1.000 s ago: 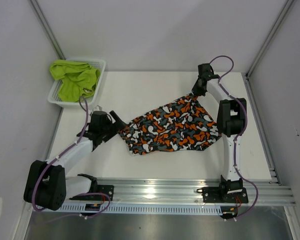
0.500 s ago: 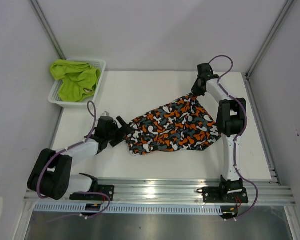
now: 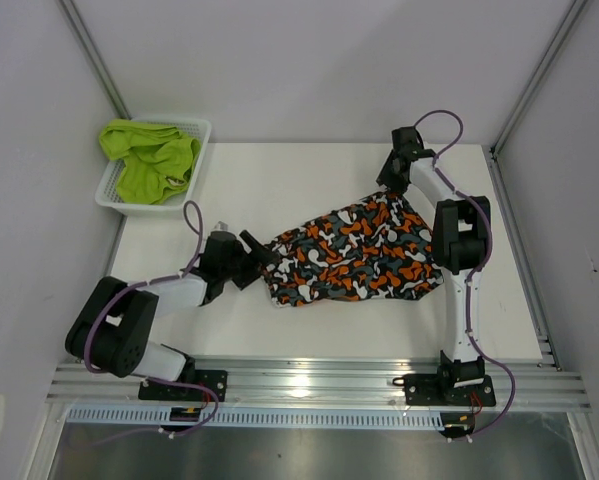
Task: Fold and stack the shorts
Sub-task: Fold the shorts
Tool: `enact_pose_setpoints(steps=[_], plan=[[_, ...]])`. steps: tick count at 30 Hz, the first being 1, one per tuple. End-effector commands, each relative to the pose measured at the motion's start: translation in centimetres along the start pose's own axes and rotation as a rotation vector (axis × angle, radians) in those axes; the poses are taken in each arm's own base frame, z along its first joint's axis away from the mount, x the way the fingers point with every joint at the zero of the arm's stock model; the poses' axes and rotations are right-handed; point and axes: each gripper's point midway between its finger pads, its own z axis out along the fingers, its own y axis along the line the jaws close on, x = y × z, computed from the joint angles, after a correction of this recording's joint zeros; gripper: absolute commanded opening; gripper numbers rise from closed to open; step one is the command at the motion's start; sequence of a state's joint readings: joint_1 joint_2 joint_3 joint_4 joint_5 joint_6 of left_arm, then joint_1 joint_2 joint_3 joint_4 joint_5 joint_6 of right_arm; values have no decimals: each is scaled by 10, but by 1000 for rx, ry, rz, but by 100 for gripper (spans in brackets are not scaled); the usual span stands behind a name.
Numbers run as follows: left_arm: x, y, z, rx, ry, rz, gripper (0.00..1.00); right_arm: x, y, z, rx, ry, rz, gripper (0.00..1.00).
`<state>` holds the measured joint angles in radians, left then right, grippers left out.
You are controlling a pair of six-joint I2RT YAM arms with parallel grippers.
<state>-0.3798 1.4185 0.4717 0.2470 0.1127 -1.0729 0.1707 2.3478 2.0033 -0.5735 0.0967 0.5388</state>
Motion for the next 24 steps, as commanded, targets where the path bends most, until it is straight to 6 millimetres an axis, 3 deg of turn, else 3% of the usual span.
enact_pose_setpoints(steps=[1,5,7,14,15,16,18,19,20,22,24], plan=[[5,29,6,-141,9,20,83,-11,5,-17,3,-40,-29,50],[-2,25,14,-156,0,52,79,-24,4,-41,0,-84,-44,58],[-4,24,21,-164,2,59,74,-34,9,-62,-17,-119,-52,59],[-12,23,39,-188,7,92,59,-28,22,-113,-89,-156,-98,59],[-11,26,41,-199,12,97,56,-15,15,-110,-82,-129,-104,59],[-15,23,43,-196,6,103,49,-19,19,-123,-109,-158,-101,59],[-18,22,47,-202,7,127,42,3,14,-126,-129,-126,-122,59],[-22,17,49,-200,3,136,41,3,19,-131,-157,-148,-128,61],[-25,13,50,-195,1,156,38,11,35,-148,-235,-150,-150,62],[-27,10,51,-200,4,170,32,38,49,-151,-319,-117,-199,61],[-29,6,51,-193,1,180,32,72,78,-156,-413,-46,-255,58]])
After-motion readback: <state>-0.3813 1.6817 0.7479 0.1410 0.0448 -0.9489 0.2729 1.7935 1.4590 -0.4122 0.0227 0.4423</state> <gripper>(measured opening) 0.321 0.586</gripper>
